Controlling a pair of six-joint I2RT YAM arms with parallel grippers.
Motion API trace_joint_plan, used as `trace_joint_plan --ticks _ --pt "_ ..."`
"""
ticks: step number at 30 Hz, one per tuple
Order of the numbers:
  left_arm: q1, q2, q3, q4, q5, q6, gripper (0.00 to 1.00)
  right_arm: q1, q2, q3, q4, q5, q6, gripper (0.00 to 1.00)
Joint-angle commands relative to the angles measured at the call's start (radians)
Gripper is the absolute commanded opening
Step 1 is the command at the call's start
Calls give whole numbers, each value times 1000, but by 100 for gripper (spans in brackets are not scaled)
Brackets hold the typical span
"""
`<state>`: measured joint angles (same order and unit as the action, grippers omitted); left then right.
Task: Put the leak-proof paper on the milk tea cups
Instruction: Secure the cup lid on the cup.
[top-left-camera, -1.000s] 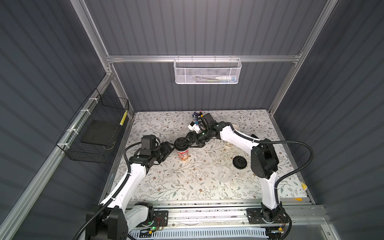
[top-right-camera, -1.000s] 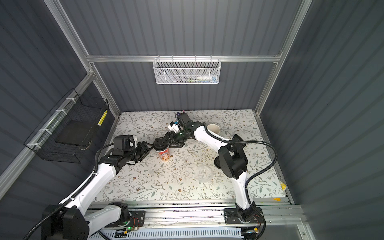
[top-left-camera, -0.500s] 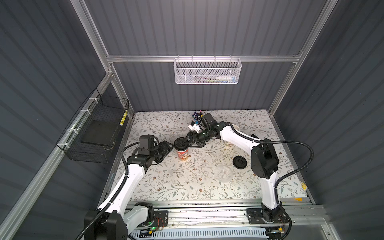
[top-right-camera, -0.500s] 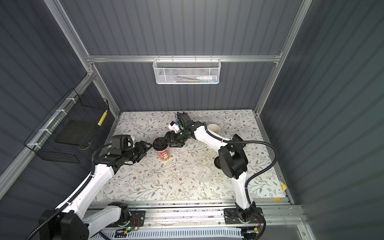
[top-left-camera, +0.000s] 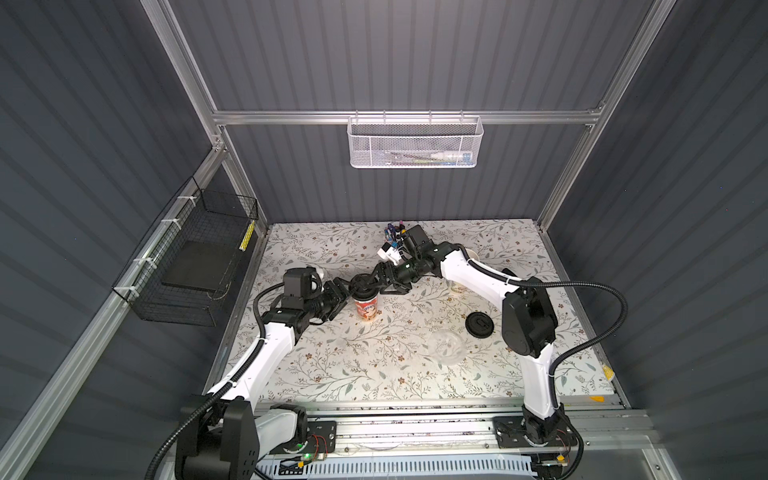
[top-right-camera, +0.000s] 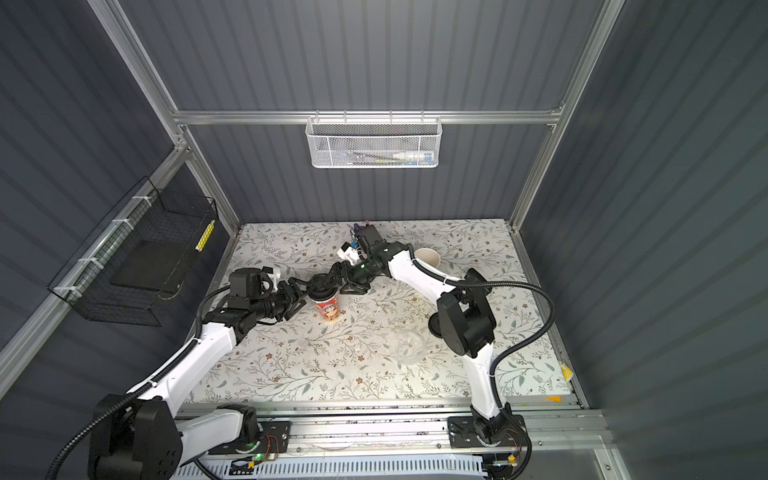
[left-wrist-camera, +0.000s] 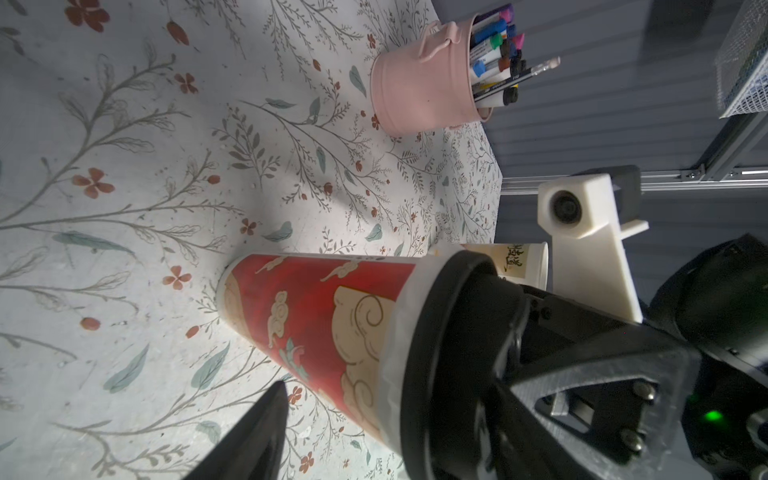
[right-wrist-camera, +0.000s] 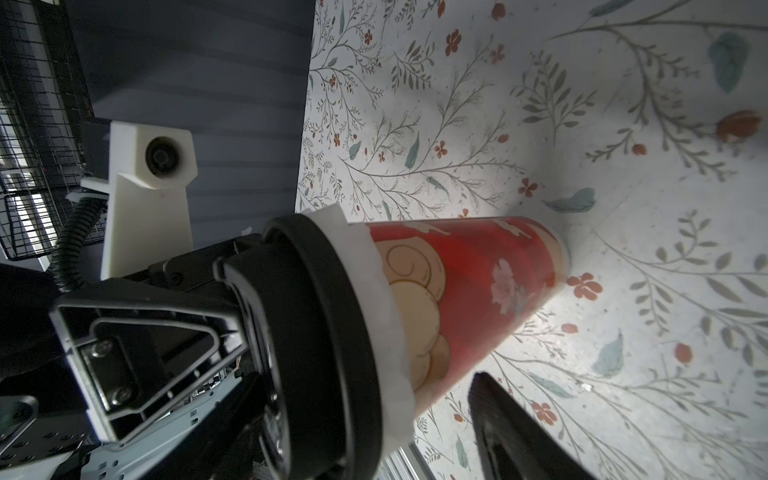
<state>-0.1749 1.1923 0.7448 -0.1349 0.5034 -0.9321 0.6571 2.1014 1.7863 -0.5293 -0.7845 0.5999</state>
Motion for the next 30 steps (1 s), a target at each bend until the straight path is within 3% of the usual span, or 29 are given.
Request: trace_joint_plan --ticks 1,7,13,19,30 --pt "1 30 -27 -73 8 14 72 0 -5 -11 -75 88 12 80" --pt "1 45 -38 -168 -31 18 69 3 -142 -112 91 102 97 81" --pt "0 69 -33 -198 -50 16 68 39 -216 -237 134 168 155 78" --pt "0 67 -32 -214 -68 11 66 98 -194 -245 172 212 207 75" --pt "0 58 -47 -215 -76 -2 66 108 -134 -252 175 302 270 73"
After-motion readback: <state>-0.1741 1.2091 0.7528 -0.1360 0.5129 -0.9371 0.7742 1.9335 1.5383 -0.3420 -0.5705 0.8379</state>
